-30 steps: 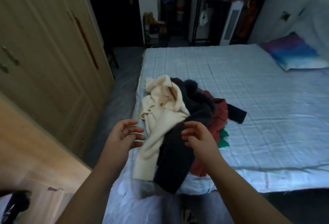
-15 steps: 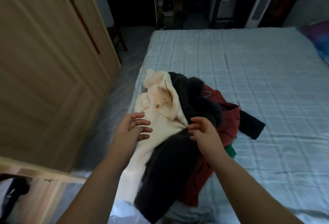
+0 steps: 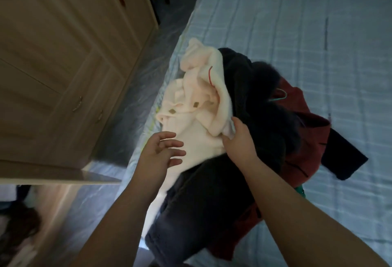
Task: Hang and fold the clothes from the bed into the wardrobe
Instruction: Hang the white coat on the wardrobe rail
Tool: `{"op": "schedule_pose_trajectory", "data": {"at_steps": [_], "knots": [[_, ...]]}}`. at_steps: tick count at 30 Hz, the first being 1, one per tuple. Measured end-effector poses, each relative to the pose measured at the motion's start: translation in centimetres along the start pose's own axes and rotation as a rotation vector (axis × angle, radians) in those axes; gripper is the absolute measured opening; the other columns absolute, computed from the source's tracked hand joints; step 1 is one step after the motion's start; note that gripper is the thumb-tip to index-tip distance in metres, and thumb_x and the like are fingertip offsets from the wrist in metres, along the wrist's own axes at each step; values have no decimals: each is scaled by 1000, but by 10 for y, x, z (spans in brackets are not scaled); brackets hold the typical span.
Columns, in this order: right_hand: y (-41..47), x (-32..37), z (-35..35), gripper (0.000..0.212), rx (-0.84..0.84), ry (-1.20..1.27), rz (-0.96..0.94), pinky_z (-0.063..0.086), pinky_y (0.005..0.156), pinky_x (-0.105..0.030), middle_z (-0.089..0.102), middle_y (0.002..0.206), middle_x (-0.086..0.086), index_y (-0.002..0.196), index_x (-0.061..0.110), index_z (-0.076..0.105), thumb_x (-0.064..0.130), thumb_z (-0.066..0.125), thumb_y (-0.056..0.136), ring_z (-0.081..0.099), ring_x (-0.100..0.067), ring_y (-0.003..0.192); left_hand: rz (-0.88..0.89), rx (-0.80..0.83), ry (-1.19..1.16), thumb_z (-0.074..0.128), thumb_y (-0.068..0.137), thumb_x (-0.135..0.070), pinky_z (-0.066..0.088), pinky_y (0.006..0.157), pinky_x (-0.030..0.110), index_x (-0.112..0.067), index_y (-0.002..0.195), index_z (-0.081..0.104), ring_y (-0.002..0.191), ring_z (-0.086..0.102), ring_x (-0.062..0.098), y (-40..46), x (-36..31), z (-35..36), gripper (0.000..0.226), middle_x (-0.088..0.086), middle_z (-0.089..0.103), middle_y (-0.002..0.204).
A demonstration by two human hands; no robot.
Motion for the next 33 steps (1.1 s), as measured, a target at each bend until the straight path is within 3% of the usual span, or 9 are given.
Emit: {"op": "schedule_pose_trajectory", "data": {"at_steps": [3, 7, 9, 11, 15, 22, 28, 33], "knots": [[16, -7, 21, 73, 55, -28, 17, 43, 108, -38, 51, 145, -5, 152, 29, 30, 31, 64, 87, 53, -25, 129, -23, -34, -3, 42, 88, 17, 53, 71, 36, -6, 112, 58, 77, 69, 22, 0, 2, -12, 38, 11, 70, 93], [31, -13, 36, 80, 74, -69, 41, 46, 105, -41, 55, 142, -3, 154, 39, 19, 32, 62, 87, 57, -29, 123, -51, -75, -27, 44, 87, 17, 52, 69, 35, -6, 109, 59, 74, 69, 22, 3, 5, -25, 35, 13, 69, 93], [38, -14, 41, 68, 88, -77, 57, 48, 99, -40, 60, 133, -2, 148, 40, 29, 37, 62, 88, 60, -29, 117, -52, -84, -15, 45, 88, 16, 52, 70, 36, -7, 108, 60, 75, 69, 22, 5, 6, -29, 34, 13, 70, 94], [42, -13, 43, 42, 73, -118, 55, 50, 85, -37, 65, 115, -2, 130, 34, 45, 37, 58, 91, 63, -30, 105, -48, -85, -1, 46, 88, 15, 54, 71, 36, -8, 108, 61, 77, 70, 22, 6, 8, -31, 34, 12, 70, 94], [32, 0, 39, 15, -49, -197, 17, 50, 75, -40, 65, 98, -6, 110, 21, 50, 23, 52, 95, 63, -32, 93, -31, -71, 5, 45, 88, 15, 54, 71, 36, -7, 109, 61, 78, 70, 22, 2, 8, -34, 35, 10, 71, 92], [-20, 67, 33, 21, -146, -205, -242, 47, 70, -37, 59, 101, -6, 109, 14, 50, 11, 53, 88, 58, -27, 90, 3, -46, -35, 43, 87, 16, 53, 71, 36, -6, 110, 59, 77, 69, 22, -16, -1, -45, 36, 11, 70, 94], [-61, 129, 12, 14, -191, -95, -287, 48, 64, -35, 57, 84, 4, 90, 21, 50, 8, 49, 83, 56, -13, 75, 90, -33, -100, 45, 87, 19, 54, 67, 32, -3, 109, 59, 76, 68, 24, -37, -33, -75, 34, 10, 68, 91], [-90, 189, -6, 21, -226, -37, -327, 55, 73, -37, 62, 87, 8, 96, 25, 57, 11, 47, 84, 60, -8, 80, 200, -22, -136, 42, 87, 19, 50, 67, 33, -10, 99, 59, 71, 65, 22, -44, -77, -116, 35, 9, 68, 86]]}}
Point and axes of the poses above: each hand's wrist, its own y-axis towards the middle knuckle, its own z-axis out of the palm, x = y × z, the point moved 5 cm from there along y, towards the middle knuckle
